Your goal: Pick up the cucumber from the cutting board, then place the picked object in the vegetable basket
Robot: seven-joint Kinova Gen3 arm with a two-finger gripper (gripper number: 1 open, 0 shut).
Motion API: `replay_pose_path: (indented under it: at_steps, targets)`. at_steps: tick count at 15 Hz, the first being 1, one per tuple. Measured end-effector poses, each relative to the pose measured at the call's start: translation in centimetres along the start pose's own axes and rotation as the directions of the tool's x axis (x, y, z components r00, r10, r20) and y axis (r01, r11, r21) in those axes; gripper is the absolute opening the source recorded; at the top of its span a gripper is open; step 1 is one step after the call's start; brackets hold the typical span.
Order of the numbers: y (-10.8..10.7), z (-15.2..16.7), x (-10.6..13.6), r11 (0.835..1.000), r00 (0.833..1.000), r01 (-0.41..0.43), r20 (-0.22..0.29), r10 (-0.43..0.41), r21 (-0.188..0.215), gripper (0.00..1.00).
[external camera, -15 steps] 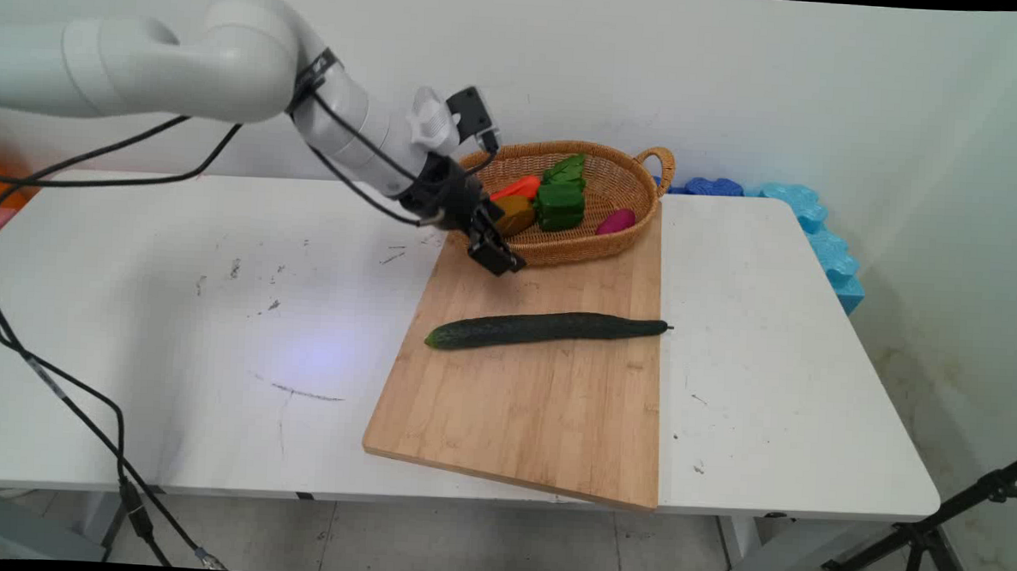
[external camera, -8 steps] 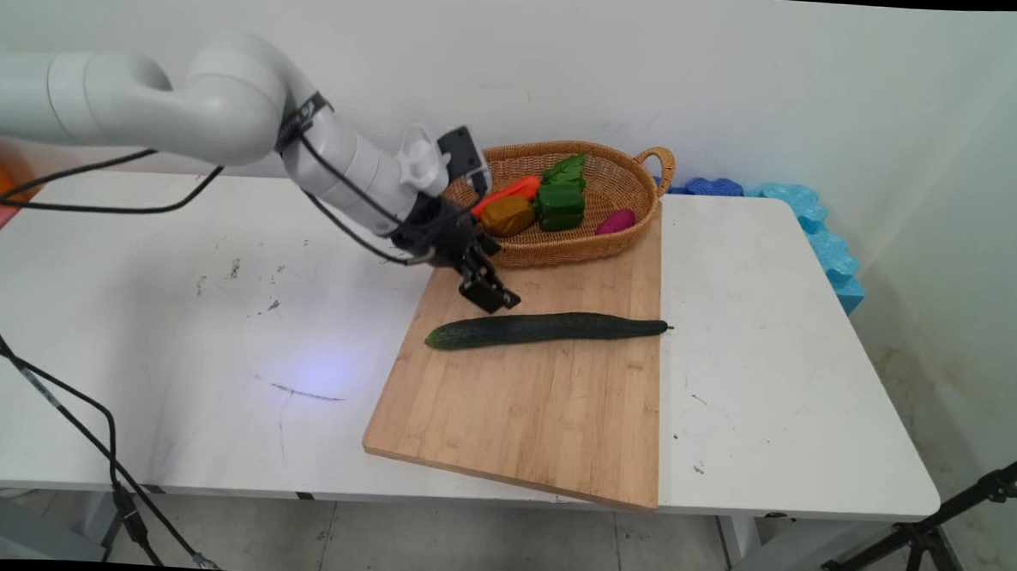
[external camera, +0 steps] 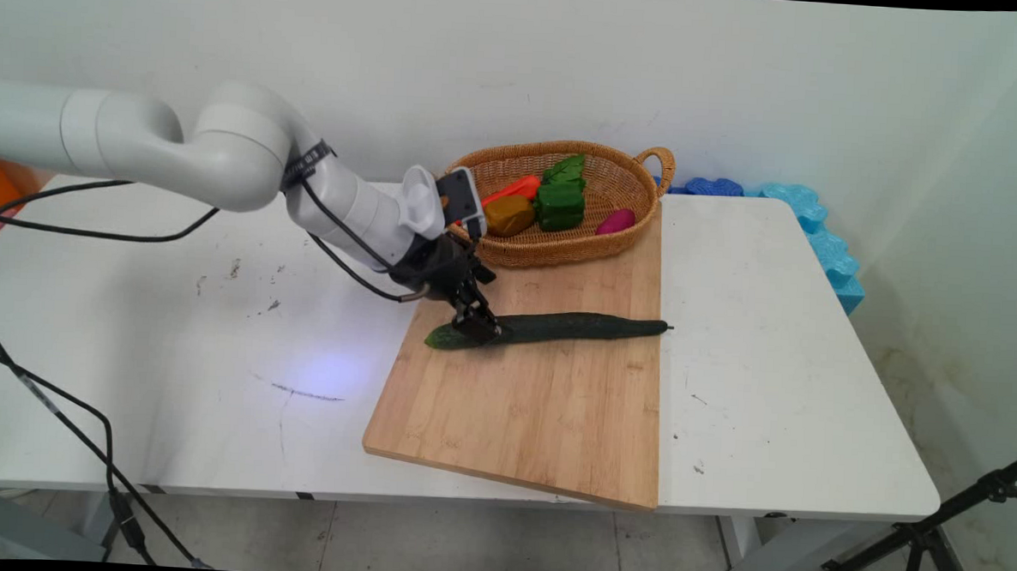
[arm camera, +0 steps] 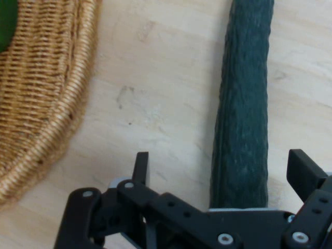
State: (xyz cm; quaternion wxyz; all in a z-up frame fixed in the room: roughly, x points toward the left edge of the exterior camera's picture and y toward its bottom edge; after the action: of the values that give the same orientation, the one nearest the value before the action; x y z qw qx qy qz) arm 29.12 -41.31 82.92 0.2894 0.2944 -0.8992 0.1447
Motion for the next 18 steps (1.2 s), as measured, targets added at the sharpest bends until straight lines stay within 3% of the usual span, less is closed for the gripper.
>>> replay_pose_path:
  at_steps: [5,6,18]
  targets:
    - [0.4,0.9,-0.6,1.0,1.0,-0.026,0.006,0.026,0.0,1.0]
    - [0.5,1.0,-0.7,1.0,0.999,-0.032,0.007,0.032,0.0,0.0]
    - [1.9,0.8,-0.5,0.995,0.996,-0.093,0.002,0.093,-0.026,0.0]
